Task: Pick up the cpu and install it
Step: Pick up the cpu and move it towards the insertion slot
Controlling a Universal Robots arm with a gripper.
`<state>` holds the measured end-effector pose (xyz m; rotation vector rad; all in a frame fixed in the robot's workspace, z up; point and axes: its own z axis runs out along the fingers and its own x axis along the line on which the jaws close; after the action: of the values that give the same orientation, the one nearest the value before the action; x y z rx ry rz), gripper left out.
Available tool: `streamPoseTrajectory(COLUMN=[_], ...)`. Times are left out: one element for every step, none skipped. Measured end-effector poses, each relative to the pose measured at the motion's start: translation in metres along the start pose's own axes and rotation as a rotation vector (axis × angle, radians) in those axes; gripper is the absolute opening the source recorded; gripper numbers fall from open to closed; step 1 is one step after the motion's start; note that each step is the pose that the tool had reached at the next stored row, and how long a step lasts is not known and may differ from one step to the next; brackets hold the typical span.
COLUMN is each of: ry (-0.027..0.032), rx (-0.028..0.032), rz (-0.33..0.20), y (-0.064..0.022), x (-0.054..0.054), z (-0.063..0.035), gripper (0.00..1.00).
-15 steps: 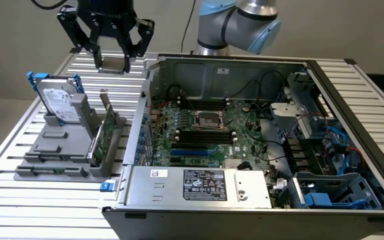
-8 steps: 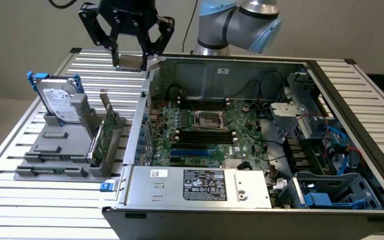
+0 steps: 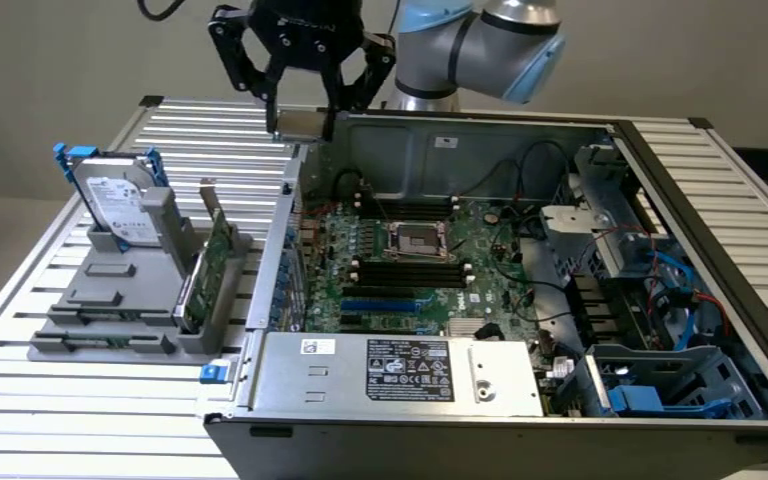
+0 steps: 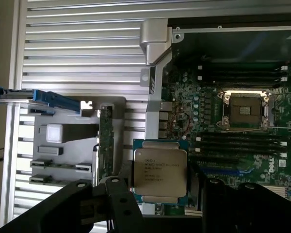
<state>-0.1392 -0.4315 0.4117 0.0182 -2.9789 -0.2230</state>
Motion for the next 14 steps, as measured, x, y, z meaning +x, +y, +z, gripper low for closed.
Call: streamPoseTrajectory(ry=[0.0000,0.0000,-0.0001,-0.0001,0.0000,-0.0001,0.0000,0.0000,0.0000,0.0000,0.0000,0.0000,0.0000,-0.0001], rx=[0.0000,0.0000,-0.0001,-0.0001,0.0000,-0.0001,0.0000,0.0000,0.0000,-0.0001,0.0000,0.0001,0.0000,0.0001], rz=[0.000,0.000,0.000,0.000,0.000,0.000,0.000,0.000,0.000,0.000,0.000,0.000,0.000,0.000], y=[0.0001,0.0002,0.0003,0.0005,0.0006,0.0008,0.0011,0.0014,0.0018,0.0022,0.0028,0.0035,0.0043,0.0055], x=[-0.005,-0.009,-0.014,-0.018,-0.023,-0.027,-0.032,-0.036,-0.041,-0.045,-0.050,-0.054,-0.059,-0.064], z=[-0.0007,-0.0014,-0.0021,-0.0028,-0.0034,-0.0041,-0.0047,-0.0052,-0.0056,-0.0059,-0.0062,-0.0063,-0.0060,-0.0054], gripper=[0.55,0.55,0.55,0.55,0.55,0.55,0.55,0.55,0.55,0.55,0.55,0.55,0.55,0.55])
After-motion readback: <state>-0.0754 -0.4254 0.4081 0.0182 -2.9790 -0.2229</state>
